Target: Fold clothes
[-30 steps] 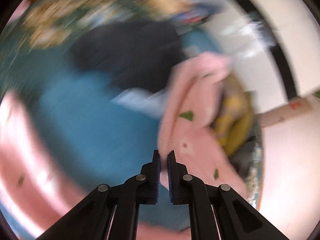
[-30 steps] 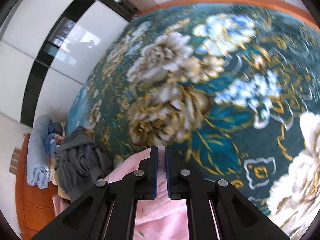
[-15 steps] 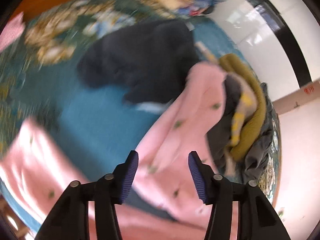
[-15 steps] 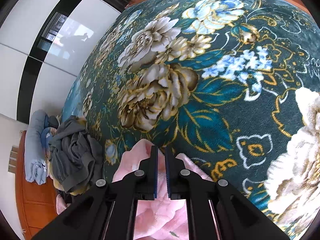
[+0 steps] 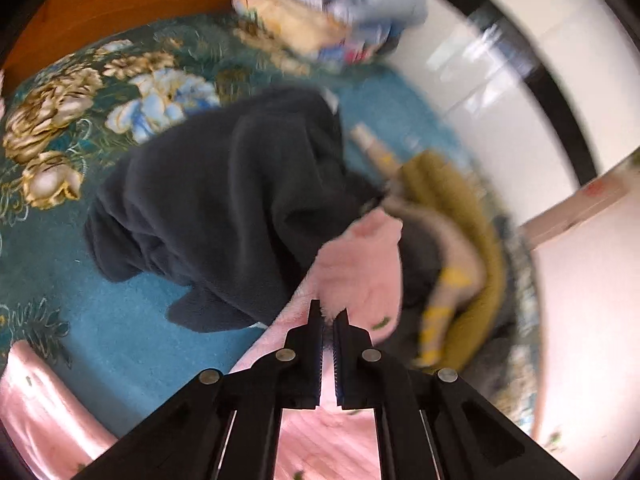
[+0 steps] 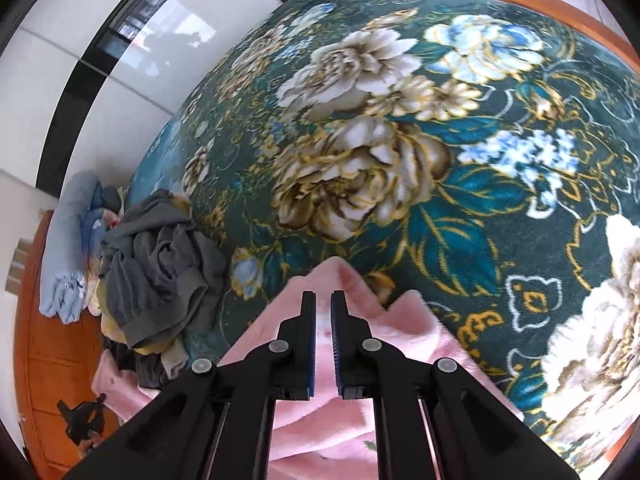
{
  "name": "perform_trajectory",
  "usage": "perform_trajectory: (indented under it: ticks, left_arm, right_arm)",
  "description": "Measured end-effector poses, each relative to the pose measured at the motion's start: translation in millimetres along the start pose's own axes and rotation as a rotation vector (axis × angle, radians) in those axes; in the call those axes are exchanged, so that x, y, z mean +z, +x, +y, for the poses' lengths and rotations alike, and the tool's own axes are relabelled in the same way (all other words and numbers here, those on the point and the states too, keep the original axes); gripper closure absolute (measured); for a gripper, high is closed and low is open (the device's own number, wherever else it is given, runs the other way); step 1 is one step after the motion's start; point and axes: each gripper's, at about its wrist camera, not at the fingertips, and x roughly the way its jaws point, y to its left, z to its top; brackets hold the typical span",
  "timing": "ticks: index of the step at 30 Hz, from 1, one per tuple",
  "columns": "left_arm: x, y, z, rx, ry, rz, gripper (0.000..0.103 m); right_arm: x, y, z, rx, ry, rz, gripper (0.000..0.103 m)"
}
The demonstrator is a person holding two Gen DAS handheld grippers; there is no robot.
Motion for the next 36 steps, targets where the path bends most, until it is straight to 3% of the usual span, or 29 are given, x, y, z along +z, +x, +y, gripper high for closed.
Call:
perform_trajectory:
  ticks: [2, 4, 8, 11, 13, 16, 18, 22, 24, 27, 30, 34, 35, 36]
  left_arm:
    - [-0.9, -28.6, 30.6, 0.047, -0.026, -0.059, 0.099]
    - [-1.5, -44.3, 74.6, 0.136, -0.085, -0.066, 0.099]
    - [-18.8, -48.6, 163.2, 0.282, -0.249, 0.03, 0.099]
    - [-35.7, -39.7, 191.8, 0.343, -0.304, 0.112, 0.097]
    - [-41.9, -39.2, 198.8, 0.334, -0.344, 0.122, 0.097]
    - [-46.0, -50.4, 198.6, 0.337, -0.388, 0.115, 0.085]
    - [-43.7, -56.5, 189.8, 0.375, -0.374, 0.101, 0.059]
    - [-24.4, -45.7, 155.4, 0.316, -0.308, 0.06, 0.057]
    - [-13.5, -26.0, 139.0, 0.289, -0.272, 0.071, 0.047]
    - [1.2, 14.1, 126.4, 0.262, -0.274, 0.1, 0.046]
    - [10.1, 63.0, 137.0, 0.332, -0.355, 0.169, 0.046]
    - [14.7, 93.9, 154.2, 0.394, -0.444, 0.207, 0.048]
    - [16.0, 95.9, 156.6, 0.401, -0.456, 0.205, 0.05]
    - [17.4, 97.1, 158.4, 0.407, -0.464, 0.2, 0.059]
  right_arm:
    - [-2.6, 5.9, 7.8, 0.0, -0.021, 0.011, 0.095]
    - [-6.7, 14.2, 14.8, -0.004, -0.04, 0.026, 0.095]
    - [-17.3, 36.9, 24.5, -0.008, -0.036, 0.069, 0.095]
    - [-25.3, 50.8, 35.7, -0.001, -0.044, 0.101, 0.095]
    - [-29.0, 54.8, 43.2, 0.001, -0.059, 0.11, 0.095]
    - [-33.7, 58.1, 53.4, 0.003, -0.084, 0.119, 0.095]
    - [-34.4, 58.4, 58.5, -0.007, -0.105, 0.12, 0.095]
    - [-33.3, 59.0, 61.7, -0.023, -0.109, 0.119, 0.095]
    - [-34.3, 62.0, 63.2, -0.031, -0.101, 0.125, 0.095]
    - [-37.7, 65.5, 69.0, -0.04, -0.11, 0.134, 0.095]
    - [-39.2, 65.9, 74.1, -0.06, -0.129, 0.137, 0.095]
    - [-37.6, 63.4, 75.3, -0.097, -0.14, 0.134, 0.095]
    - [-36.9, 62.8, 74.5, -0.107, -0.139, 0.134, 0.095]
    - [-36.4, 63.0, 74.1, -0.114, -0.136, 0.135, 0.095]
